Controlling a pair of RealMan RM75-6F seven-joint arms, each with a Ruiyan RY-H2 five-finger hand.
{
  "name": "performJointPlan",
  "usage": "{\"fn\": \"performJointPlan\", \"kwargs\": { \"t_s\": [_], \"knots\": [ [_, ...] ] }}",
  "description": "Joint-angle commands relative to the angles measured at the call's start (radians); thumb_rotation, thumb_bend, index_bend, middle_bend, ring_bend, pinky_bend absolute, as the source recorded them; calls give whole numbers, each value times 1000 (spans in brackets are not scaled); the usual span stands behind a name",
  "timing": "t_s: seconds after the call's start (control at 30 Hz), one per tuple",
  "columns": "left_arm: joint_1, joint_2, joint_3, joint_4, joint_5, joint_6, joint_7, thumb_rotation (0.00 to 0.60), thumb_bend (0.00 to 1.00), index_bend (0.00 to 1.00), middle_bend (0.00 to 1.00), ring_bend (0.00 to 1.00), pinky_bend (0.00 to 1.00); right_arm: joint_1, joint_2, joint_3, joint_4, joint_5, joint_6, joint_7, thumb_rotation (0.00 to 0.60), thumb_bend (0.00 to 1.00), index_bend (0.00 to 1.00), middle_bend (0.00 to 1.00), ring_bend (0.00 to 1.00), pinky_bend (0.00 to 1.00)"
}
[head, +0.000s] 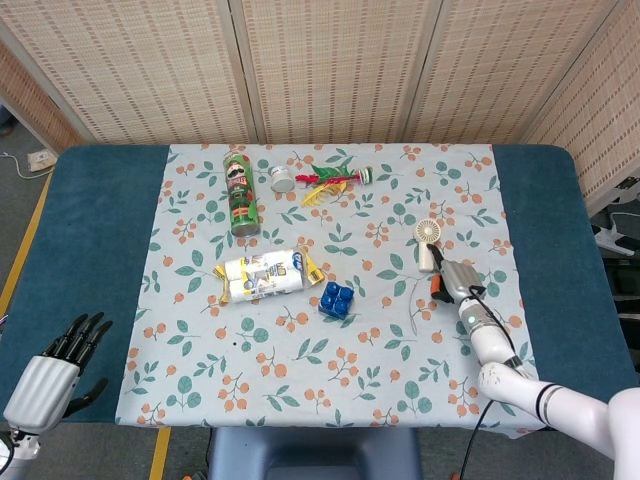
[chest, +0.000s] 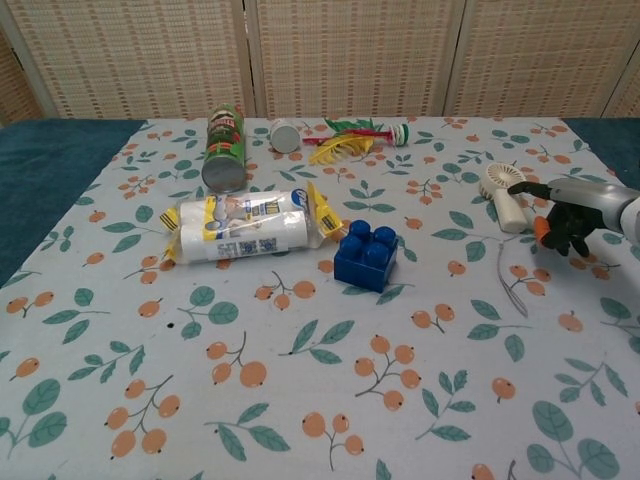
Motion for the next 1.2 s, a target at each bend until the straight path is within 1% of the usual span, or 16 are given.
{"fn": "performJointPlan", "kwargs": {
  "t_s": [0.03,0.3,0.43,0.53,0.6,0.67,0.77,0.83,0.87,0.9,1.0,1.03,1.1,1.2],
  "knots": [
    [-1,-1,0,2,-1,-3,0,600,278,31,0,0,318,-8,10,3,-7,-19,-6,19,600,786,0,859,645,691],
    [-2,-1,-1,0,-2,-4,0,600,277,32,0,0,318,-19,24,2,-20,-59,5,46,600,787,0,860,646,691],
    [-1,0,0,0,-1,-3,-2,600,278,32,0,0,318,-49,61,-17,-93,-130,61,48,600,786,0,859,646,690],
    [-1,0,1,0,1,-2,-1,600,278,32,0,0,318,-102,105,-51,-178,-245,159,54,600,786,19,859,646,689],
    [-1,-1,1,1,2,-2,1,600,278,32,0,0,318,-154,131,-88,-223,-353,254,64,600,786,77,859,643,687],
    [-1,-2,1,2,3,0,2,600,278,32,0,0,318,-212,151,-134,-245,-463,358,81,600,786,101,860,628,682],
    [0,-3,0,4,3,1,3,600,278,33,0,0,318,-291,165,-199,-229,-597,498,83,600,773,118,858,566,653],
    [1,-3,0,4,2,2,6,600,278,32,0,0,318,-331,166,-231,-206,-658,567,84,600,706,125,815,494,641],
    [2,-5,1,4,4,3,8,600,278,33,0,0,318,-353,166,-249,-191,-697,606,93,600,643,125,756,434,627],
    [2,-7,1,5,5,5,11,600,278,33,0,0,318,-368,166,-260,-180,-725,633,104,600,606,125,716,399,612],
    [2,-12,1,7,8,5,20,600,278,33,0,0,318,-404,164,-284,-151,-804,708,146,600,469,125,556,264,513],
    [1,-14,0,8,9,4,23,600,278,32,0,0,318,-409,167,-293,-147,-836,726,159,600,440,124,515,234,486],
    [-2,-18,0,12,11,-1,33,600,279,33,0,0,318,-426,163,-302,-129,-892,781,189,600,410,121,465,196,456],
    [-7,-25,-1,15,14,-9,44,600,278,33,0,0,318,-449,156,-318,-93,-956,837,190,600,372,113,377,148,409]
  ]
}}
